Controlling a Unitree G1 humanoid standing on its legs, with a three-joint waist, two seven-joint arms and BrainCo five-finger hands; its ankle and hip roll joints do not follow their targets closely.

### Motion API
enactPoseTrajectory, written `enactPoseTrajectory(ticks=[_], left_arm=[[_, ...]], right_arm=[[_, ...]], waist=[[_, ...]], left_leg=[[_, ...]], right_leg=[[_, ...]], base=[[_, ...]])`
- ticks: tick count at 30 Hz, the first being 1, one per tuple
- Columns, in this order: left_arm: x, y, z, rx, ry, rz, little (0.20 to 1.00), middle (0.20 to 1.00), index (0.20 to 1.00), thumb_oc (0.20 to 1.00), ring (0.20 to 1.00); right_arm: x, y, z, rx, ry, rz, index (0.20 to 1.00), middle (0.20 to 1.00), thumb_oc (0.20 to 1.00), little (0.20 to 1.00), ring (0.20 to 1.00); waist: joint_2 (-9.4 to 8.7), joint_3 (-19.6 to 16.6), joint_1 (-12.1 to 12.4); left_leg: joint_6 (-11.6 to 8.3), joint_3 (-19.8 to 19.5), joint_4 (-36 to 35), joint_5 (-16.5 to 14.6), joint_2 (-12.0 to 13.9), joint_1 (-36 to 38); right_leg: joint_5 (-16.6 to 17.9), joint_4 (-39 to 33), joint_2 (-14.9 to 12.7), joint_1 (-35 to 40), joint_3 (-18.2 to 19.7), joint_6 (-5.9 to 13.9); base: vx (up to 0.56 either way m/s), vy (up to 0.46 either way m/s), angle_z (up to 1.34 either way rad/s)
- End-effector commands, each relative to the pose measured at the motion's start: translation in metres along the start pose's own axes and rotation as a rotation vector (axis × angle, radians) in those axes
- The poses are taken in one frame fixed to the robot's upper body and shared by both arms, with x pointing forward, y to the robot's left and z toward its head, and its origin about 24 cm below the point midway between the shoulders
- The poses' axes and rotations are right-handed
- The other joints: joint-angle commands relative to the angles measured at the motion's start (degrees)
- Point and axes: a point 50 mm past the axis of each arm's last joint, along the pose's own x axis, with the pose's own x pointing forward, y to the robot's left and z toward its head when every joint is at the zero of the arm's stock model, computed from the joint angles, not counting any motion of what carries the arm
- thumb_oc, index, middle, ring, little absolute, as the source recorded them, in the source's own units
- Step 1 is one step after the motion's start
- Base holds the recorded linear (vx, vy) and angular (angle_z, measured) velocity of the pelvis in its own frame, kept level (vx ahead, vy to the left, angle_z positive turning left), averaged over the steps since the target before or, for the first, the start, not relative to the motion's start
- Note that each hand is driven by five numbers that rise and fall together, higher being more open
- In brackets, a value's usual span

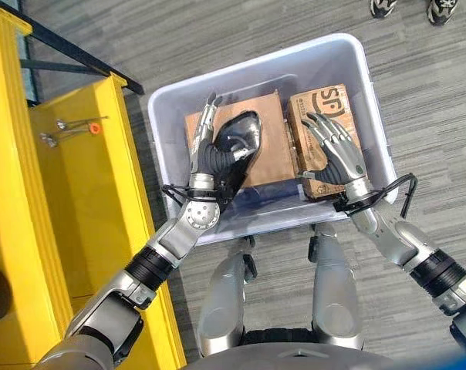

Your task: Move parts from the plastic box to the shelf.

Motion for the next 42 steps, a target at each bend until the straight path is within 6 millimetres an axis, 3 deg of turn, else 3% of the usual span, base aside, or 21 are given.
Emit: enactPoseTrajectory(ticks=[1,6,14,20,24,35,42], left_arm=[[0.003,0.012,-0.004,0.048,0.008,0.064,1.000,1.000,1.000,1.000,1.000],[0.014,0.027,-0.038,0.176,0.182,0.244,1.000,1.000,1.000,1.000,1.000],[0.011,0.042,-0.056,0.313,0.261,0.370,1.000,1.000,1.000,1.000,1.000],[0.014,0.042,-0.063,0.418,0.262,0.276,1.000,1.000,1.000,1.000,1.000],[0.012,0.031,-0.073,0.430,0.319,0.168,1.000,1.000,1.000,1.000,1.000],[0.013,0.027,-0.085,0.417,0.418,0.161,1.000,1.000,1.000,1.000,1.000],[-0.010,0.032,-0.111,0.307,0.638,0.280,1.000,1.000,1.000,1.000,1.000]], right_arm=[[0.015,-0.010,0.019,0.031,-0.111,-0.061,1.000,1.000,1.000,1.000,1.000],[0.022,-0.008,0.021,0.035,-0.096,-0.078,1.000,1.000,1.000,1.000,1.000],[0.024,-0.011,0.020,0.034,-0.066,-0.091,1.000,1.000,1.000,1.000,1.000],[0.027,-0.011,0.020,0.037,-0.063,-0.088,1.000,1.000,1.000,1.000,1.000],[0.029,-0.012,0.017,0.035,-0.052,-0.070,1.000,1.000,1.000,1.000,1.000],[0.035,-0.012,0.017,0.024,-0.044,-0.067,1.000,1.000,1.000,1.000,1.000],[0.036,-0.007,0.017,0.013,-0.028,-0.087,1.000,1.000,1.000,1.000,1.000]], waist=[[-2.22,-1.87,0.17],[-4.35,-1.87,-0.16],[-5.12,-1.87,0.57],[-4.97,-1.87,0.58],[-5.12,-1.87,-0.39],[-5.57,-1.87,-0.96],[-5.88,-1.87,-0.71]], left_leg=[[-0.41,-0.28,6.44,0.70,1.14,-5.52],[-0.51,0.03,8.34,0.87,1.24,-9.82],[-0.47,-0.25,8.96,1.18,0.59,-13.82],[-0.50,-0.16,9.86,1.23,-0.04,-16.57],[-0.54,0.52,10.57,1.28,-0.14,-18.72],[-0.59,0.90,11.41,1.47,0.00,-21.51],[-0.52,0.68,11.87,1.52,-0.03,-23.30]], right_leg=[[-5.53,5.94,0.18,0.75,0.26,0.83],[-4.63,6.15,0.68,-2.69,0.55,0.72],[-3.99,6.29,0.71,-6.06,0.13,0.99],[-3.45,6.47,0.28,-8.31,-0.14,1.21],[-2.83,6.53,0.21,-10.47,0.28,1.34],[-2.38,6.90,0.48,-13.21,0.48,1.27],[-2.12,6.75,0.46,-14.72,0.23,1.32]], base=[[0.00,0.000,0.00],[0.00,0.000,0.00],[0.00,0.000,0.00],[-0.01,0.025,0.04],[0.02,0.051,-0.06],[0.00,0.001,0.00],[0.00,-0.017,0.00]])
